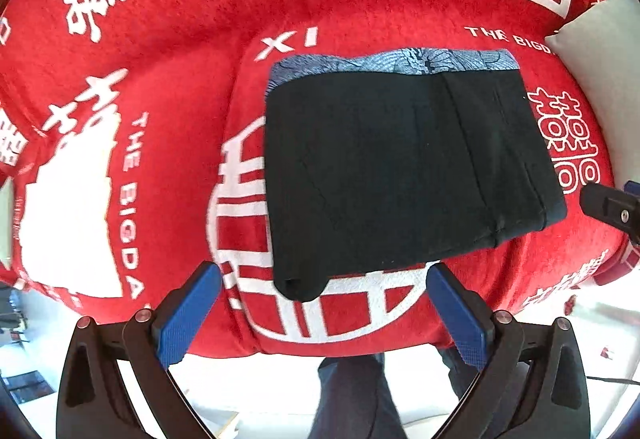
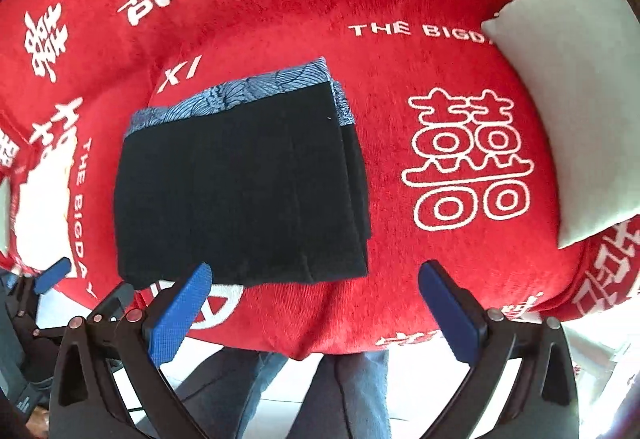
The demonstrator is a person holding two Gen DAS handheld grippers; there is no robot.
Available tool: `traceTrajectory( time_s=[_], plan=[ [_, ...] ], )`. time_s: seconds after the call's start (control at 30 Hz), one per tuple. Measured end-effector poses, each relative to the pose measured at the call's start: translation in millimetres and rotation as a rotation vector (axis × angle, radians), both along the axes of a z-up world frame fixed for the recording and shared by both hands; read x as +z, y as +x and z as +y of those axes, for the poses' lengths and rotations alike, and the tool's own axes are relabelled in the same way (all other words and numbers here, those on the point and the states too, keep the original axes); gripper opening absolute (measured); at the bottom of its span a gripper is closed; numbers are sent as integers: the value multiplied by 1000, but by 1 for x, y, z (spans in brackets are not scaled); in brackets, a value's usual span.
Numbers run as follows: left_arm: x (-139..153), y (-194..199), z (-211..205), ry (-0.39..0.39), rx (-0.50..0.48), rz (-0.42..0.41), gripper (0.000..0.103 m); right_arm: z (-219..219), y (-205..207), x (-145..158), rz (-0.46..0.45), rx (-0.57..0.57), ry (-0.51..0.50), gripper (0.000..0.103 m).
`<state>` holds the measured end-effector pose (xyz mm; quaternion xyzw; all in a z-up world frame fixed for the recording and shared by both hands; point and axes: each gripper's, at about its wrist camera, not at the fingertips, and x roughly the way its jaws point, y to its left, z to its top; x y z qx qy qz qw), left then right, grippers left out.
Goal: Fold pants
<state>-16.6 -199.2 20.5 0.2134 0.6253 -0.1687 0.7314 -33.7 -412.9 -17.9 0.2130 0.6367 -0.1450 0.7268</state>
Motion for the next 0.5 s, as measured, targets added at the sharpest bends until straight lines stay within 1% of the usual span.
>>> traceTrajectory(
  time_s=[0.1, 0.37, 0.5],
  plan=[
    [7, -3, 2, 6, -2, -9, 103, 12, -1, 8, 29, 35, -41, 103],
    [23, -4, 6, 19, 5, -10, 103, 30, -10, 20, 48, 41, -19, 103],
    [26, -3, 9, 9, 20, 13, 103, 31, -12, 23, 57, 47, -24, 103]
  ],
)
